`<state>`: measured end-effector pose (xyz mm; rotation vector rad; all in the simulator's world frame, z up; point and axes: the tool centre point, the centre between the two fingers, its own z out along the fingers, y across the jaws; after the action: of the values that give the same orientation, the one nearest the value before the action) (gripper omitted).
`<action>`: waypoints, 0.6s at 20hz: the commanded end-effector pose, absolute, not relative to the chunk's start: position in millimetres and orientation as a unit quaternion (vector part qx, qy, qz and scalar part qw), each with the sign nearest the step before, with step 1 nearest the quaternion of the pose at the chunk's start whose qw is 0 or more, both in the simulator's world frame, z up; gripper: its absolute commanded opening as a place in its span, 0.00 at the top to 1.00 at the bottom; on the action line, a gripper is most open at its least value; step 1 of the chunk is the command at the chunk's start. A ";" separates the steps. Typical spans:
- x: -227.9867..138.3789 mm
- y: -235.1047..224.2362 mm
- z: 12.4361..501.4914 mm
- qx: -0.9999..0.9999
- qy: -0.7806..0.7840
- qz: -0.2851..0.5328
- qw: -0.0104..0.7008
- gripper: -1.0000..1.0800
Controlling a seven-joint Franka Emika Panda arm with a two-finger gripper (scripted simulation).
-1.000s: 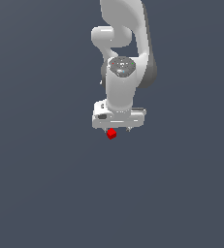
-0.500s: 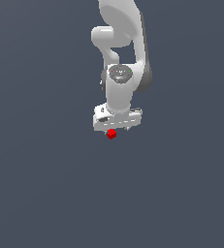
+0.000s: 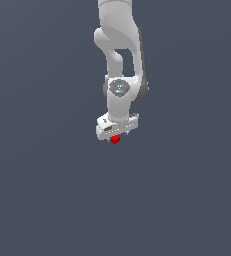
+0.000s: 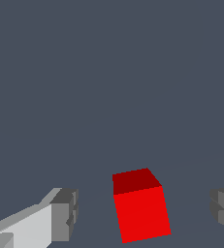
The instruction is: Lift up the red cube by 0.2 meters.
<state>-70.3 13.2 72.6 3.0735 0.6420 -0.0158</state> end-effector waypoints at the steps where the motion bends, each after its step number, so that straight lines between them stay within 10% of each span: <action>1: -78.0 9.9 57.9 0.973 0.232 -0.003 0.000 0.04; 12: -94.2 -1.6 19.9 0.955 0.298 0.000 -0.001 0.04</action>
<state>-93.3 -0.7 22.9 3.0059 0.9180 -0.0018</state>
